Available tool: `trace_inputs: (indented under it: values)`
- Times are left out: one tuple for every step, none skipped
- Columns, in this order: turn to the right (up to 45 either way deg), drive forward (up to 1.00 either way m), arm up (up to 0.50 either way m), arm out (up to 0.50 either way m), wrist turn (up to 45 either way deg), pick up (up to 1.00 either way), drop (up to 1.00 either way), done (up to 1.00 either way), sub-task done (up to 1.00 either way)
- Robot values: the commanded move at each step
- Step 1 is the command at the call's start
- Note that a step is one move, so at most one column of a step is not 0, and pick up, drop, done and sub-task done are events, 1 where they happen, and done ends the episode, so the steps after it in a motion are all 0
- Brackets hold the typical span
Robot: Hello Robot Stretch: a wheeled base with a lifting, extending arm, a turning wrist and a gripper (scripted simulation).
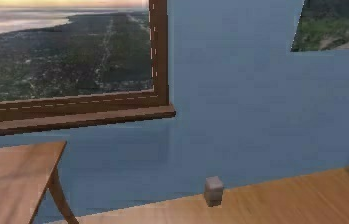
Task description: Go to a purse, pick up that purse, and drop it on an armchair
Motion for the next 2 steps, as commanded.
trace_inputs:
  values:
    - [-12.0, 0.0, 0.0, 0.0, 0.0, 0.0, 0.0, 0.0, 0.0]
    - [0.0, 0.2, 0.0, 0.0, 0.0, 0.0, 0.0, 0.0, 0.0]
